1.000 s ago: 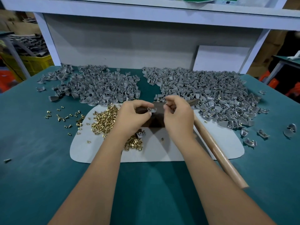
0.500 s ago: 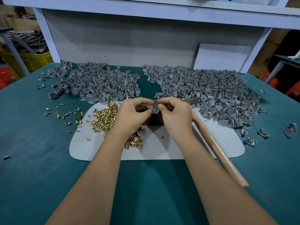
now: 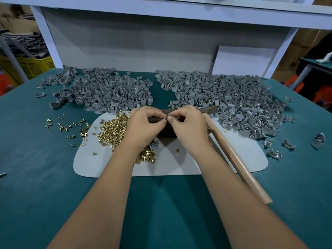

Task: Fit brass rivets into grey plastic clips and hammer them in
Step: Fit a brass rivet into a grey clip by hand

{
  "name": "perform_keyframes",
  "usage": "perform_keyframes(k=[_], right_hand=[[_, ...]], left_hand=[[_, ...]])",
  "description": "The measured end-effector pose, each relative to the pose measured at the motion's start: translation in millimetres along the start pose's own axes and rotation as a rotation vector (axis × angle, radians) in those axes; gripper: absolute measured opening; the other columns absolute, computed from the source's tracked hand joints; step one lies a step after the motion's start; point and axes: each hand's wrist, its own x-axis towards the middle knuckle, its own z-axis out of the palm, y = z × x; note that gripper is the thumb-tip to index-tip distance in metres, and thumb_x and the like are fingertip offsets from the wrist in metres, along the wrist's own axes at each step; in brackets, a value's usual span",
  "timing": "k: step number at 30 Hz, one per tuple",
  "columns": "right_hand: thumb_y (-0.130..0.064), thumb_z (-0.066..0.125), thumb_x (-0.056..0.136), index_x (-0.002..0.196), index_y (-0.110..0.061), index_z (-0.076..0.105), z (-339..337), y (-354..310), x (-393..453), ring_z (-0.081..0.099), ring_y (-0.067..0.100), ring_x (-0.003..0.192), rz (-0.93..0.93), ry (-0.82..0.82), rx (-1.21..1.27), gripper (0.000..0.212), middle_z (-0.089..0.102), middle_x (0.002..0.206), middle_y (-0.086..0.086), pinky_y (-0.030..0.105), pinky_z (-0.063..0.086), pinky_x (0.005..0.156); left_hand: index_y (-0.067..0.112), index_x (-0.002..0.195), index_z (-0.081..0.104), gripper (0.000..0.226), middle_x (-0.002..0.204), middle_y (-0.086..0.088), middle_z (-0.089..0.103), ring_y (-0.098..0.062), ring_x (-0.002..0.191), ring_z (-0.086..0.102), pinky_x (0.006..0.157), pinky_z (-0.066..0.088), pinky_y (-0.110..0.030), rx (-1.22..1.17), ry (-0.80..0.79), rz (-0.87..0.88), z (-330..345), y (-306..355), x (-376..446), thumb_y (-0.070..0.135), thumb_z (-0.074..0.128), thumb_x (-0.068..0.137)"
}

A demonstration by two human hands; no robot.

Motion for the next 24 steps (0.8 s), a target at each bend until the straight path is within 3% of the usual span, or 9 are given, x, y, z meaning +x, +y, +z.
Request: perform_keyframes(k=[6, 14, 20, 24], right_hand=[[-0.015, 0.068, 0.085, 0.082, -0.016, 0.073, 0.3, 1.4, 1.6, 0.056, 0.021, 0.097, -0.016, -0.01, -0.079, 0.005, 0.059, 0.092, -0.003, 0.039, 0.045, 0.088], [-0.016, 0.063, 0.088, 0.084, -0.014, 0.072, -10.3, -9.4, 14.3, 0.051, 0.023, 0.096, -0.281, -0.134, -0.506, 0.01, 0.062, 0.092, 0.003, 0.034, 0.039, 0.081], [-0.026, 0.062, 0.089, 0.084, -0.024, 0.072, -11.9, -22.0, 27.6, 0.059, 0.023, 0.079, -0.048, -0.301, -0.551, 0.012, 0.07, 0.089, 0.003, 0.027, 0.046, 0.069], [-0.029, 0.069, 0.084, 0.067, -0.03, 0.065, -14.8, -16.1, 26.5, 0.064, 0.021, 0.086, 0.084, -0.292, -0.351, 0.018, 0.07, 0.085, -0.001, 0.036, 0.054, 0.079]], left_hand=[[0.018, 0.085, 0.076, 0.006, 0.095, 0.006, 0.069, -0.026, 0.109, 0.058, 0.103, 0.041, -0.049, 0.009, -0.003, 0.02, -0.1, 1.9, -2.3, 0.015, 0.075, 0.081], [0.018, 0.086, 0.077, 0.006, 0.092, 0.009, 0.063, -0.022, 0.106, 0.059, 0.105, 0.038, -0.048, 0.037, 0.022, 0.046, 1.7, 4.3, -3.2, 0.014, 0.076, 0.081], [0.021, 0.087, 0.077, 0.008, 0.091, 0.019, 0.061, -0.02, 0.107, 0.059, 0.105, 0.039, -0.049, -0.014, 0.022, 0.041, 2.0, 1.9, -4.0, 0.016, 0.077, 0.081], [0.032, 0.086, 0.072, 0.018, 0.093, 0.014, 0.063, -0.027, 0.114, 0.055, 0.101, 0.043, -0.048, -0.073, 0.033, -0.009, 4.5, 2.1, -5.4, 0.014, 0.076, 0.082]])
